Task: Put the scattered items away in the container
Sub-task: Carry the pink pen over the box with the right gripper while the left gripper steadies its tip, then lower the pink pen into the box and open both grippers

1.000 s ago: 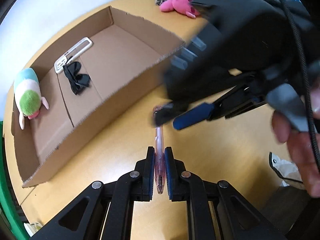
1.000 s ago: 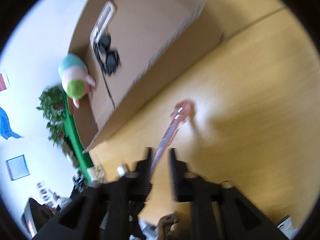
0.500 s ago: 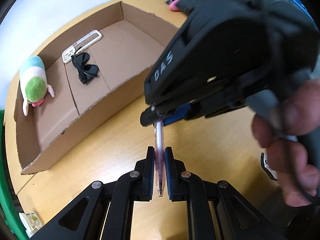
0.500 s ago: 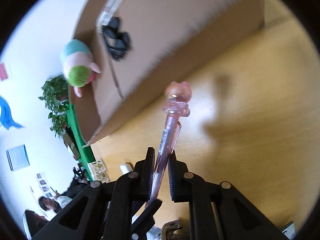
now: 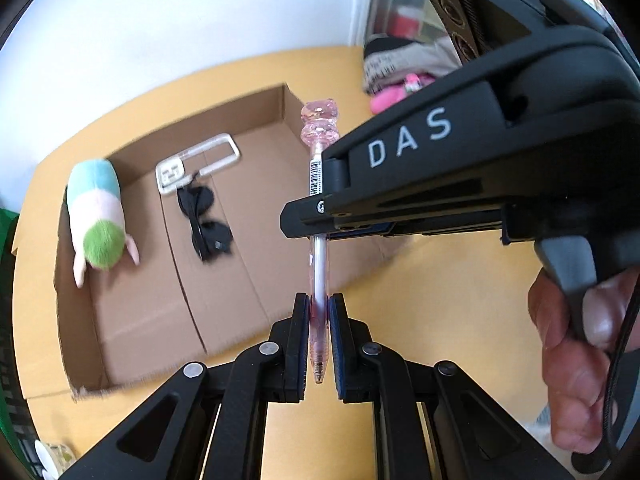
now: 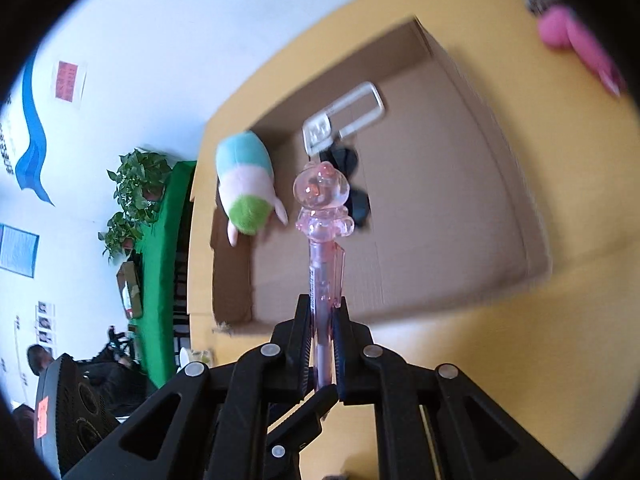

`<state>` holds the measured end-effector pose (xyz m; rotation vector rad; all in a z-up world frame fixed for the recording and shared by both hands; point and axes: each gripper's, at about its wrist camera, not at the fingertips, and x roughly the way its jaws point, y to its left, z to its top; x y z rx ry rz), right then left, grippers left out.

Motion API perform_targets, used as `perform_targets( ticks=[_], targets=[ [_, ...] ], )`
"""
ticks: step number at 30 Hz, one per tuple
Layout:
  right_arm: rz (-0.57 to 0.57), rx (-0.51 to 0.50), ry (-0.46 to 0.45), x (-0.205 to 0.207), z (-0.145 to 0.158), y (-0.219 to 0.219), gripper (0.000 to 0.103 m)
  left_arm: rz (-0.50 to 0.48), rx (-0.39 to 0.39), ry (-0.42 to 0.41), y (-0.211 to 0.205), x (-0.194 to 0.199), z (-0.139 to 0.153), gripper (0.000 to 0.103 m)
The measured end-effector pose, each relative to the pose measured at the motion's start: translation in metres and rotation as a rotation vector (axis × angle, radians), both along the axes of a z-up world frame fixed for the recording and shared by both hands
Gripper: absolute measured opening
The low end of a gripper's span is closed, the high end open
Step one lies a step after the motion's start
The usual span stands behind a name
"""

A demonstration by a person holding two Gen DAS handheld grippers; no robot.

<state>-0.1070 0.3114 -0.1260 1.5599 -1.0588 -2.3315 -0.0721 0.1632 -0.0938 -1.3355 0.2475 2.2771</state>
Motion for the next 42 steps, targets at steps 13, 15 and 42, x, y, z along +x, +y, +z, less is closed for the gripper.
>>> perform_targets(
  ticks=[13,15,42],
  targets=[
    [0.057,0.092,-0.088,-0.125,-0.016,0.038,0.009,0.121,0.180,-0.133,0.004,-0.133,-0.028,0.009],
    [0.071,0.113,-0.119,-0.143,-0.026,0.042,0.009,0.146,0.219,-0.179,0.004,-0.152,-0.040,0.009],
    [0.206,0.298,-0.394,-0.230,-0.154,0.063,0.016,0.301,0.250,-0.530,0.026,-0.241,-0.167,0.048]
  ],
)
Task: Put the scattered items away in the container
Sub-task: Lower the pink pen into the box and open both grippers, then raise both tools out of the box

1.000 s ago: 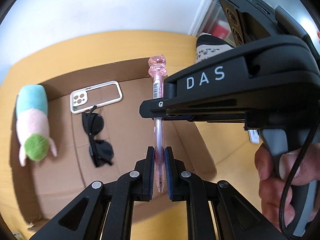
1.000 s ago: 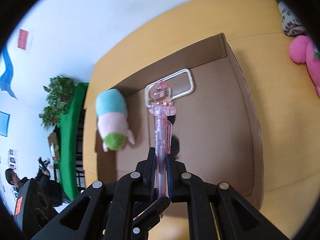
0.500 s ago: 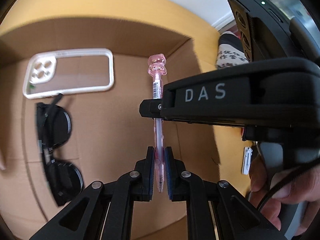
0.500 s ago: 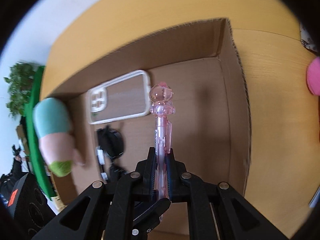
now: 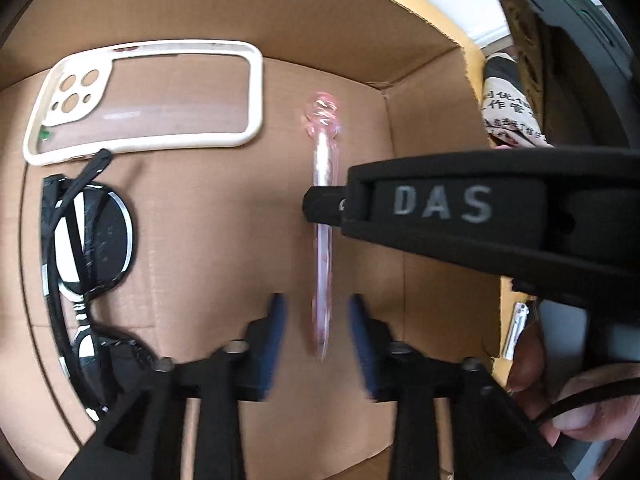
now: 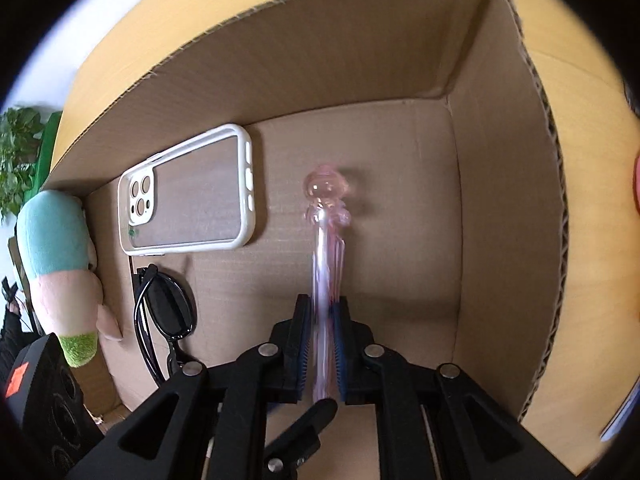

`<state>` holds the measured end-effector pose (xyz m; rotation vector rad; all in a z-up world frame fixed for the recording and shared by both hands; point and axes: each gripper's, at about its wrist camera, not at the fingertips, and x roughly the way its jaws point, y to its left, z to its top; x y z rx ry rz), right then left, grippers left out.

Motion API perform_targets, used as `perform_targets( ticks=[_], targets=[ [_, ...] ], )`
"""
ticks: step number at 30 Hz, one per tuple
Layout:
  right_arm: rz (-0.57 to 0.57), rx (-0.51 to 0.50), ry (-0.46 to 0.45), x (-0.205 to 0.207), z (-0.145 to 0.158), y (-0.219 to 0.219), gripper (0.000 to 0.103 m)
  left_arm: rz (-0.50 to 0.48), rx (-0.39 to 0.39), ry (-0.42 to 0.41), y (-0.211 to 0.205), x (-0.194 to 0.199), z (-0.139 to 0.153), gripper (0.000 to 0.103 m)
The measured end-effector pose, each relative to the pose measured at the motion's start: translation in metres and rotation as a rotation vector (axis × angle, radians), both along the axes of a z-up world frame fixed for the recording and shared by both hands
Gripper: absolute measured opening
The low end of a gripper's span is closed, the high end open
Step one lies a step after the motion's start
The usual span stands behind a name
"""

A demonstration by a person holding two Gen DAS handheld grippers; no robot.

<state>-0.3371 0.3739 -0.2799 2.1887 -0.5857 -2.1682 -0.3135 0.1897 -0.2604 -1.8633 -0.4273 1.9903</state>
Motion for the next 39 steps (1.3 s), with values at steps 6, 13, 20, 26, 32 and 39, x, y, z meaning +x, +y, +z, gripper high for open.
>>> perform_targets(
  ticks=[6,13,20,26,32,39],
  targets=[
    [0.035,0.043,0.112,0.026,0.044,-0.007,0.036,-0.018,-0.091,0.155,-0.009,0.029,0.050,0.074],
    [0.154,0.163,0.401,0.099,0.141,-0.035,0.047,0.093,-0.227,0.450,-0.066,0.104,0.146,0.098],
    [0.178,0.205,0.526,0.172,0.198,-0.070,0.058,0.241,-0.331,0.584,-0.141,0.156,0.200,0.102],
    [0.154,0.186,0.535,0.222,0.226,-0.094,0.058,0.297,-0.398,0.585,-0.170,0.210,0.222,0.102],
    [0.182,0.203,0.555,0.260,0.237,-0.116,0.058,0.294,-0.452,0.596,-0.176,0.252,0.231,0.102],
    [0.159,0.231,0.566,0.290,0.246,-0.117,0.058,0.300,-0.439,0.614,-0.180,0.276,0.240,0.102]
  ],
)
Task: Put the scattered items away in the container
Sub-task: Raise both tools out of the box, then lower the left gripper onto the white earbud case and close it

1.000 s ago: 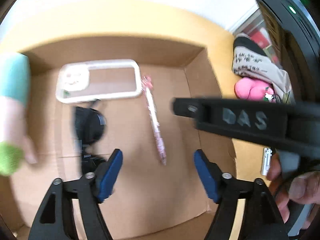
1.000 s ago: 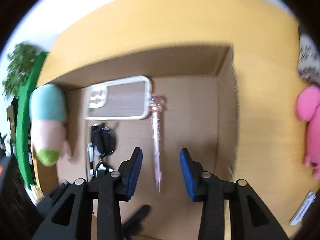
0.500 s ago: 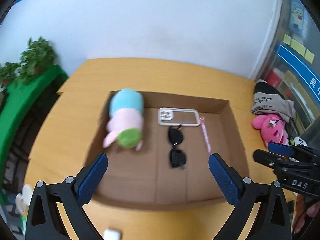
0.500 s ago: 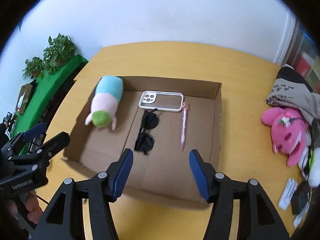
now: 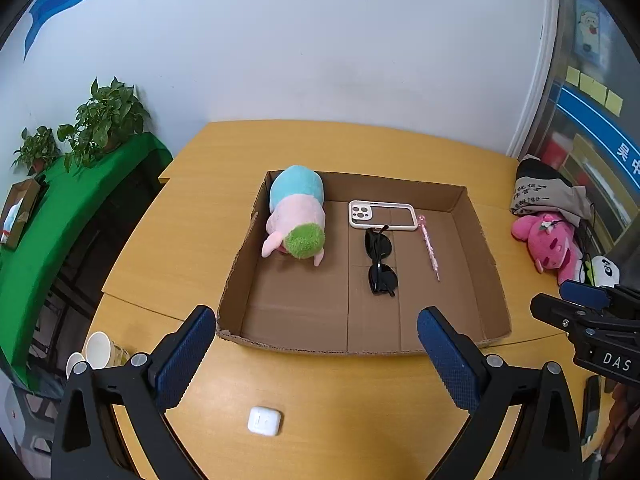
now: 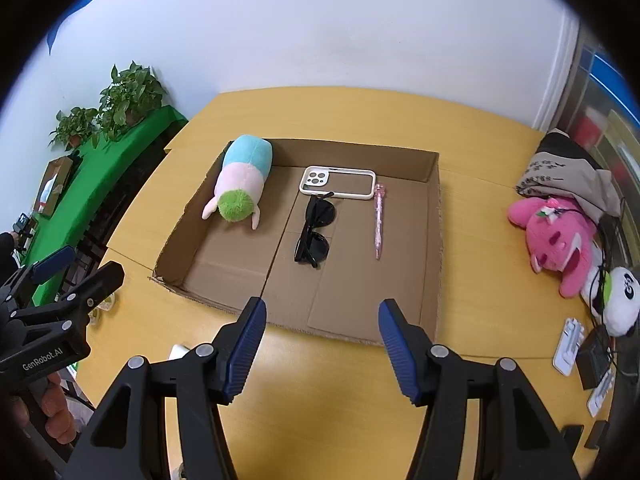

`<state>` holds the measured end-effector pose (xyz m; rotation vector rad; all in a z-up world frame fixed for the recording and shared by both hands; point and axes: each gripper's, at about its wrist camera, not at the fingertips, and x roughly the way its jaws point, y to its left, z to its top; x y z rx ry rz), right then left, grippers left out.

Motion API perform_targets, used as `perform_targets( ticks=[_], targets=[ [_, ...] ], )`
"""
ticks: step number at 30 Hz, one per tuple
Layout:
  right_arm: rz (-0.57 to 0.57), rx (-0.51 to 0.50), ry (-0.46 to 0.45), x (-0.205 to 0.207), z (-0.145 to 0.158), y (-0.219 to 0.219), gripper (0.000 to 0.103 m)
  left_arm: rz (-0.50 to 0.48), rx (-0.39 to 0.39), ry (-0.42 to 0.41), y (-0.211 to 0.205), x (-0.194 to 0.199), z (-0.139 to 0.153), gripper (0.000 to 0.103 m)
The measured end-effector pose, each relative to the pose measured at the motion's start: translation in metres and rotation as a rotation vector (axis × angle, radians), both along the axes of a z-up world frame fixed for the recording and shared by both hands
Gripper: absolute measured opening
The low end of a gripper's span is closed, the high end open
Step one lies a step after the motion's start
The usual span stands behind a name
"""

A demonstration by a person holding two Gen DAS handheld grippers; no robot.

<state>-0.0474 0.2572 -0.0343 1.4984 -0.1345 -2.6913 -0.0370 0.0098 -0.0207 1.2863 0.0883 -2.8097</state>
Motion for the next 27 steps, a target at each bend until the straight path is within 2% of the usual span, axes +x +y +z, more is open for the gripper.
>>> perform_targets(
  ticks=[10,17,22,27],
  targets=[
    [-0.034,0.026,0.021,0.020,0.009,-0.004,0.058,-0.018,0.014,0.015,-0.007,0.011,0.005,0.102],
    [-0.052,0.038,0.011,0.020,0.007,-0.012,0.058,-0.026,0.021,-0.005,-0.023,0.014,-0.004,0.102],
    [-0.043,0.036,-0.015,0.014,-0.002,-0.025,0.058,-0.024,0.035,-0.050,-0.043,0.014,-0.021,0.102],
    [0.013,0.005,-0.070,0.007,-0.024,-0.048,0.058,-0.014,0.076,-0.158,-0.078,0.019,-0.060,0.102]
  ],
)
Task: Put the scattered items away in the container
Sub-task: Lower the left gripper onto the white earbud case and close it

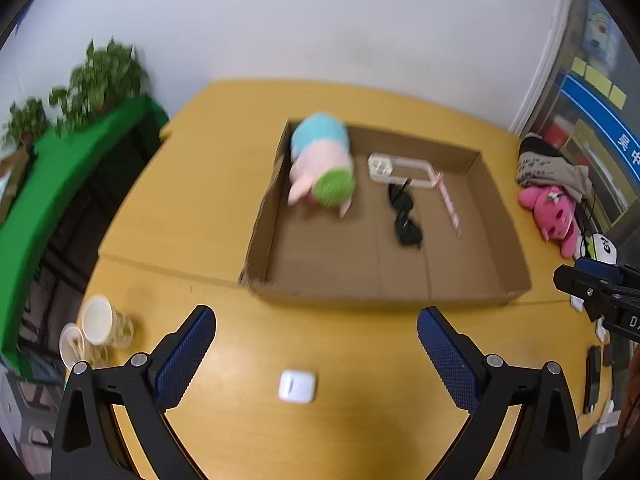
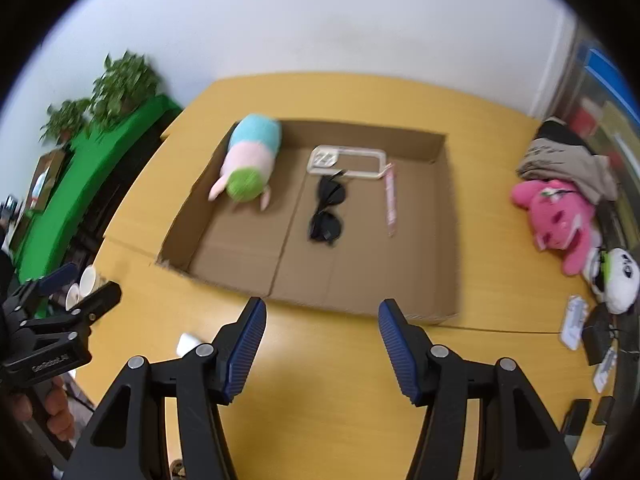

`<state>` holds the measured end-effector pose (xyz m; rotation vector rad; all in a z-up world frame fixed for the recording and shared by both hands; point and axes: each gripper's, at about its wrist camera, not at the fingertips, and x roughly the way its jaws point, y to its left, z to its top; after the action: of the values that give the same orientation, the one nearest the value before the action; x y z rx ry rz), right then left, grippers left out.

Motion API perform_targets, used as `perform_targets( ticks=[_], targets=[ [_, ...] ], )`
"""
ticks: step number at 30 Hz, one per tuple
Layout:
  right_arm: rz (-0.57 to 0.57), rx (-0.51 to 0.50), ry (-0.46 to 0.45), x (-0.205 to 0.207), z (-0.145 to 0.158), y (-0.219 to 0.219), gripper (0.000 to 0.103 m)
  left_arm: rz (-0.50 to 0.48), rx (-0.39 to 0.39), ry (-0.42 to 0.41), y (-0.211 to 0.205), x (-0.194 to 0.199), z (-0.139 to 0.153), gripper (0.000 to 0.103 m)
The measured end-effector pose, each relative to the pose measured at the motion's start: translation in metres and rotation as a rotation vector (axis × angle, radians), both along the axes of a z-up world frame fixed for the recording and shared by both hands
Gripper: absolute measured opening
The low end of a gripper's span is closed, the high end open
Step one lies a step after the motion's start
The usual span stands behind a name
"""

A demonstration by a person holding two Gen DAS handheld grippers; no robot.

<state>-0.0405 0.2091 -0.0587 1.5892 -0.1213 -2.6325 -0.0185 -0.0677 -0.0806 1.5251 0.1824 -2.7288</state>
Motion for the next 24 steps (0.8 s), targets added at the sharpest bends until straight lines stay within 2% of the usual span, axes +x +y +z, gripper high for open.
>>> perform_targets(
  ticks=[4,9,14,18,21,24],
  targets=[
    [0.118,-0.102,-0.065,-0.001,-0.035,-0.030,0.058,0.002,0.047,-0.102,-0.024,0.005,-0.037,0.102],
    [0.287,-0.191,-0.140,0.005,-0.099,-0.078,0.058,-0.016,0.124,-0.236,-0.044,0.010,-0.089,0.102],
    [0.455,-0.157,-0.174,0.016,-0.158,-0.126,0.058,-0.016,0.241,-0.358,-0.060,0.006,-0.143,0.102],
    [0.534,-0.128,-0.171,0.018,-0.190,-0.151,0.058,-0.045,0.385,-0.415,-0.063,-0.002,-0.172,0.102],
    [0.560,-0.142,-0.174,0.016,-0.205,-0.163,0.058,-0.098,0.440,-0.445,-0.056,-0.012,-0.187,0.102],
    [0.575,-0.139,-0.138,0.014,-0.210,-0.173,0.058,-0.146,0.461,-0.477,-0.048,-0.022,-0.196,0.095]
  ],
)
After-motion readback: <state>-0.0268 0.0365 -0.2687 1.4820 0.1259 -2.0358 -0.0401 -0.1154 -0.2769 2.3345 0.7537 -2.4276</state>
